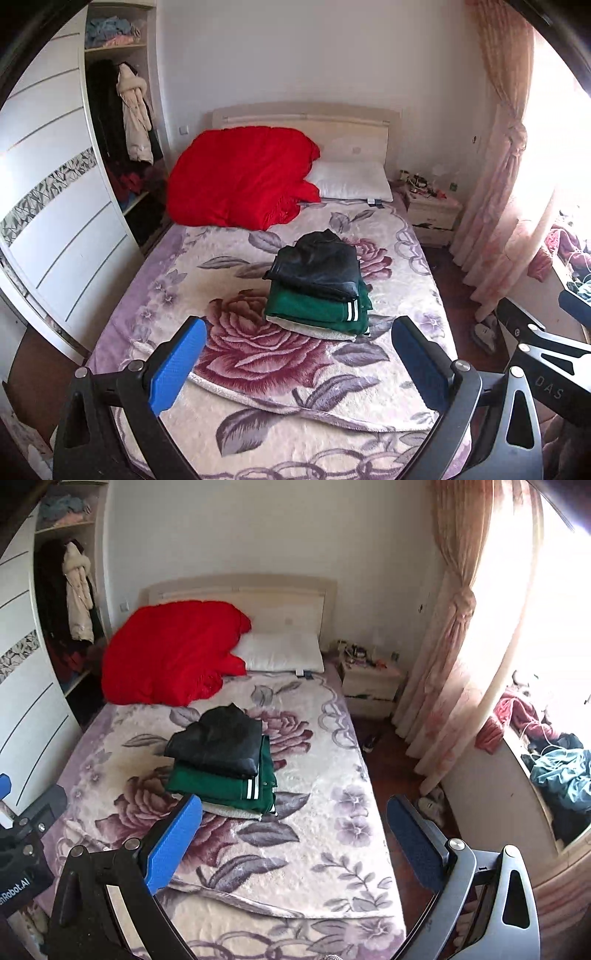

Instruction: Fold large clothes

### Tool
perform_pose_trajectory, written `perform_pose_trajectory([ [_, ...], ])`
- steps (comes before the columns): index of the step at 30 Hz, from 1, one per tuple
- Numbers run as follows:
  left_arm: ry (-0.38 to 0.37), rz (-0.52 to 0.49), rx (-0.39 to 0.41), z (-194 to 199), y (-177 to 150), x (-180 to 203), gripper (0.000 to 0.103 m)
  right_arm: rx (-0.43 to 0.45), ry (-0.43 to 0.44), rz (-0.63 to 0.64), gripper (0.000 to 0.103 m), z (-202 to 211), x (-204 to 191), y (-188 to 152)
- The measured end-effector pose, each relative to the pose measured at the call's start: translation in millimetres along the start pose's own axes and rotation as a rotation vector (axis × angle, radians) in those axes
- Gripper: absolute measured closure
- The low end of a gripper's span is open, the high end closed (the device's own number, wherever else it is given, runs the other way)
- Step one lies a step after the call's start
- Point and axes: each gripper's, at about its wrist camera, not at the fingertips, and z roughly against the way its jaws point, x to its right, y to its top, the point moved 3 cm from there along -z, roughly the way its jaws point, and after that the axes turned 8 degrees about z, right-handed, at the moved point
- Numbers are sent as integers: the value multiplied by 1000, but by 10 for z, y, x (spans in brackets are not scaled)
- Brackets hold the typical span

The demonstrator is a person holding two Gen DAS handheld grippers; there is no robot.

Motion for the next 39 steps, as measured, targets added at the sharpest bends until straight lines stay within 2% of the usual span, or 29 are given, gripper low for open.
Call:
perform_pose_trajectory([
  [8,1,23,30,315,-50,11,0,60,5,-9,2,718,169,-144],
  [12,13,37,3,366,-67,2,0,68,25,7,2,914,191,-142],
  [16,20,17,-20,394,-31,29,0,61,74,18,1,1021,189,-99],
  [19,43,24,-1,455,22,18,0,67,96,16,0,1101,206,-52],
  [26,53,44,29,563,63,20,0,103,96,34,0,1241,222,115],
  [39,51,39,57,664,84,17,0,130,104,40,0,1289,272,219],
])
